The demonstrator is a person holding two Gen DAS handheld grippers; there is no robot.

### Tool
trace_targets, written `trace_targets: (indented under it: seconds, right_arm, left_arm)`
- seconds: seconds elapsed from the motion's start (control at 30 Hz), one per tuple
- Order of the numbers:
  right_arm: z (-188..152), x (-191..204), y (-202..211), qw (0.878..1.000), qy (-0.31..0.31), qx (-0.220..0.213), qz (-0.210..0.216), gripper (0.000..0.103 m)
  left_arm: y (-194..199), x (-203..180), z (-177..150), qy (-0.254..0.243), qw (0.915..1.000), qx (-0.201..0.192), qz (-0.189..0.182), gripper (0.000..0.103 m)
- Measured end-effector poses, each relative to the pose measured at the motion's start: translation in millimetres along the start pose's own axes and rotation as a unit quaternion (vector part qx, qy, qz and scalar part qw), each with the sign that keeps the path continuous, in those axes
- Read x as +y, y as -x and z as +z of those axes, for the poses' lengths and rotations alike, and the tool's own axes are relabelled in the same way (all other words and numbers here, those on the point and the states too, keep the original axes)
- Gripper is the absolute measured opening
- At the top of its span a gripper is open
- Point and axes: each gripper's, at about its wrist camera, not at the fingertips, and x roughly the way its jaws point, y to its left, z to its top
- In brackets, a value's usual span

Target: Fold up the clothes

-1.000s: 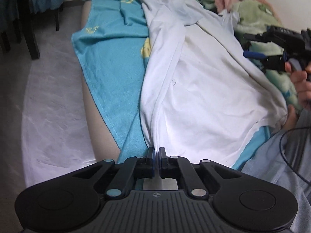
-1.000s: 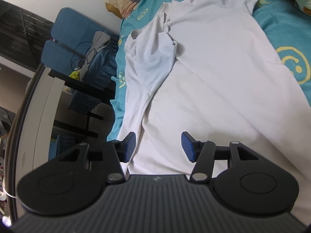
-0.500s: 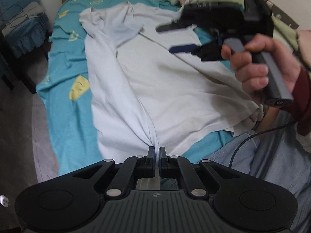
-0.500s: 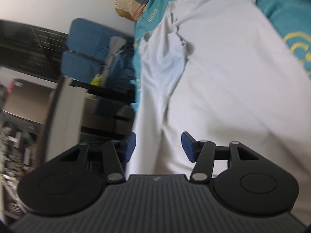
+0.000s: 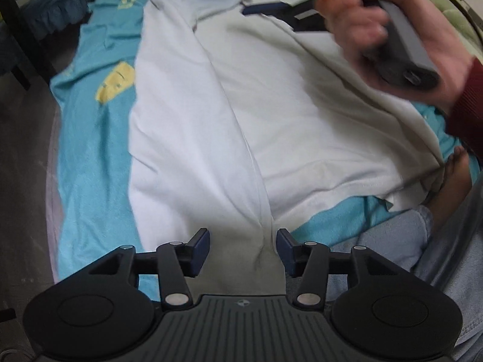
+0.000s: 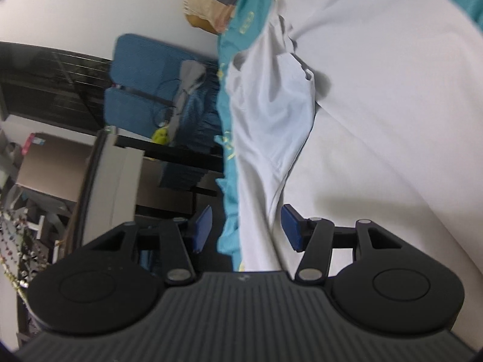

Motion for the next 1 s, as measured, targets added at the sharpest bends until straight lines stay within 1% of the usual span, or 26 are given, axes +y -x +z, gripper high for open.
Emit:
trace_targets:
  seconds: [0.07,0.17,0.23,0.27,0.3,0.33,0.37,0.4,0.43,0.5,0.57,0.7,0.73,0.8,0.9,1.0]
  right_arm:
    - [7,-6,-24,1.0,0.002,0.003,-0.014,0.054]
    - [13,-14,-61,0.999,0.011,0.014,-0.029,0.052]
    - [18,-16,-82,0.999,0.027,0.02,-0.038,0.051]
    - [20,-13,-90,0.998,0.046,0.017,-0.045,0.047]
    - [23,-10,-95,0.997,0.064,0.011,-0.046,0.043]
    - [25,-6,-100,0.996,0.081,0.005,-0.047,0.042]
    - [28,-3,-104,0.995,0.09,0.001,-0.046,0.034]
    - [31,-2,-107,0.994,0.095,-0.002,-0.049,0.016]
    - [34,0,-107,0.994,0.098,-0.005,-0.048,0.01]
    - [38,3,-104,0.993,0.105,-0.016,-0.043,0.009]
    - [43,14,-94,0.991,0.122,-0.033,-0.041,0.008]
    - [59,32,-70,0.984,0.155,-0.072,-0.051,0.008]
    - [63,34,-64,0.982,0.161,-0.081,-0.057,0.008]
    - [70,30,-62,0.979,0.171,-0.086,-0.073,0.008]
    - [75,11,-68,0.982,0.156,-0.07,-0.085,0.008]
    - [69,5,-77,0.977,0.172,-0.061,-0.108,0.009]
  left_arm:
    - [-12,-1,2,-0.004,0.9999,0.015,-0.001,0.051]
    - [-23,1,4,-0.004,0.9995,0.031,0.003,0.041]
    - [-25,3,6,0.0,0.9995,0.03,0.003,0.031]
    - [-23,5,7,0.003,0.9996,0.027,0.002,0.024]
    - [-22,6,7,0.009,0.9997,0.022,0.002,0.01]
    - [-19,8,7,0.015,0.9997,0.017,0.002,0.008]
    - [-16,10,7,0.022,0.9997,0.009,-0.003,0.007]
    - [-10,10,6,0.027,0.9996,-0.004,-0.009,0.006]
    - [-2,10,5,0.032,0.9991,-0.021,-0.017,0.005]
    - [18,8,5,0.047,0.9966,-0.054,-0.04,0.005]
    - [38,0,5,0.061,0.9924,-0.082,-0.068,0.005]
    - [46,-30,7,0.08,0.9856,-0.096,-0.114,0.005]
    - [39,-37,7,0.079,0.9864,-0.089,-0.113,0.005]
    - [21,-46,5,0.085,0.9884,-0.07,-0.104,0.005]
    - [-3,-50,4,0.098,0.9895,-0.048,-0.094,0.005]
    - [-5,-56,4,0.093,0.9908,-0.049,-0.085,0.007]
